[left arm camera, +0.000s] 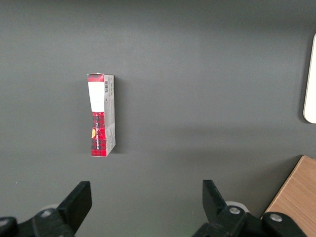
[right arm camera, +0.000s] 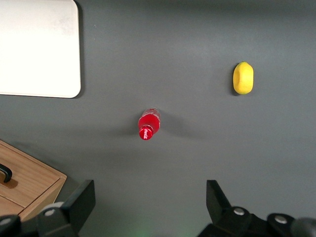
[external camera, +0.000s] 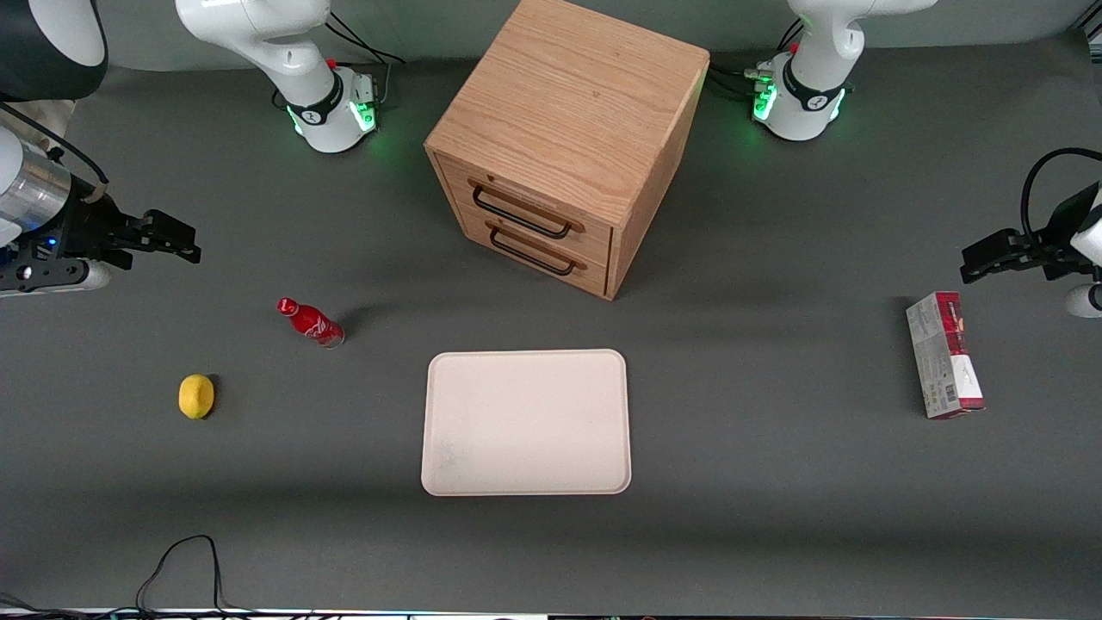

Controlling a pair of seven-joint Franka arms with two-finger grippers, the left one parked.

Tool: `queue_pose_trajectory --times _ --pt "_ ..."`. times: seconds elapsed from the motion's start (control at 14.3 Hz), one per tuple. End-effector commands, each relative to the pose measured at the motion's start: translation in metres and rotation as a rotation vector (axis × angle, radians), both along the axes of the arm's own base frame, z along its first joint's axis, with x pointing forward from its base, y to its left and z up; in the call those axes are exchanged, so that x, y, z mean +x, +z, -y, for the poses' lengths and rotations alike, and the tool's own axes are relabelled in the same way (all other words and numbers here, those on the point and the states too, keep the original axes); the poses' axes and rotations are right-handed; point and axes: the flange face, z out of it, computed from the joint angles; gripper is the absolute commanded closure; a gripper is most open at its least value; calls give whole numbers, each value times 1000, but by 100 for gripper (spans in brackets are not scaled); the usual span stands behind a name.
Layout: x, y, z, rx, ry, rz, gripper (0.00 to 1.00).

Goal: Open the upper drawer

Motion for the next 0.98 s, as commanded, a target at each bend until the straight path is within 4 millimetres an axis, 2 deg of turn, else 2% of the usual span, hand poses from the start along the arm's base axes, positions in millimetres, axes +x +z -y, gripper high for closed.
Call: queue_pose_trajectory --times 0.0,0.07,0.14,0.28,0.42,0.56,0.7,0.84,0.91 --pt "9 -1 -14 7 -2 -40 0" --pt "11 -5 -21 7 10 -50 0" --pt "10 -3 -36 8 38 -48 0" --pt "8 5 -76 7 98 -28 0" --pt "7 3 -114 6 167 -28 0" --pt "2 -1 -141 6 204 -33 0" --pt "-1 -1 -176 25 258 -31 0" --pt "-1 -11 -212 30 305 -42 0" --pt "-3 -18 -238 28 352 -50 0"
